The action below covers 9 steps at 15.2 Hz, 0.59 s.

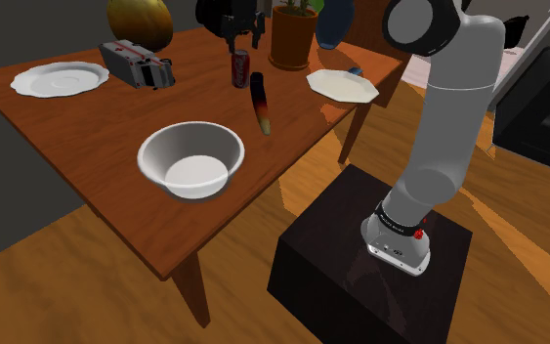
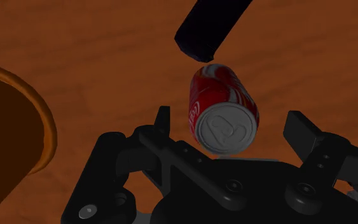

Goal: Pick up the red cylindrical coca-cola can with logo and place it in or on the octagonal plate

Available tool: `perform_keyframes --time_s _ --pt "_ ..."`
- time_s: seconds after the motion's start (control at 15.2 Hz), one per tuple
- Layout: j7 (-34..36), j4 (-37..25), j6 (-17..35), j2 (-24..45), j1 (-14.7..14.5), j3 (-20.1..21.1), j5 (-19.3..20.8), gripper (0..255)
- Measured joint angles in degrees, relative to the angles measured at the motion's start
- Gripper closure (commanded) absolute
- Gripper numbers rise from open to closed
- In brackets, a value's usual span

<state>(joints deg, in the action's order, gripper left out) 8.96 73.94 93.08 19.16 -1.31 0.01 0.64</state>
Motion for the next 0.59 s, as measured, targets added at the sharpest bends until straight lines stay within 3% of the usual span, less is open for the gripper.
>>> perform_keyframes --time_s 0.59 --pt "0.08 4.54 5.03 0.55 -0.02 0.00 0.04 0"
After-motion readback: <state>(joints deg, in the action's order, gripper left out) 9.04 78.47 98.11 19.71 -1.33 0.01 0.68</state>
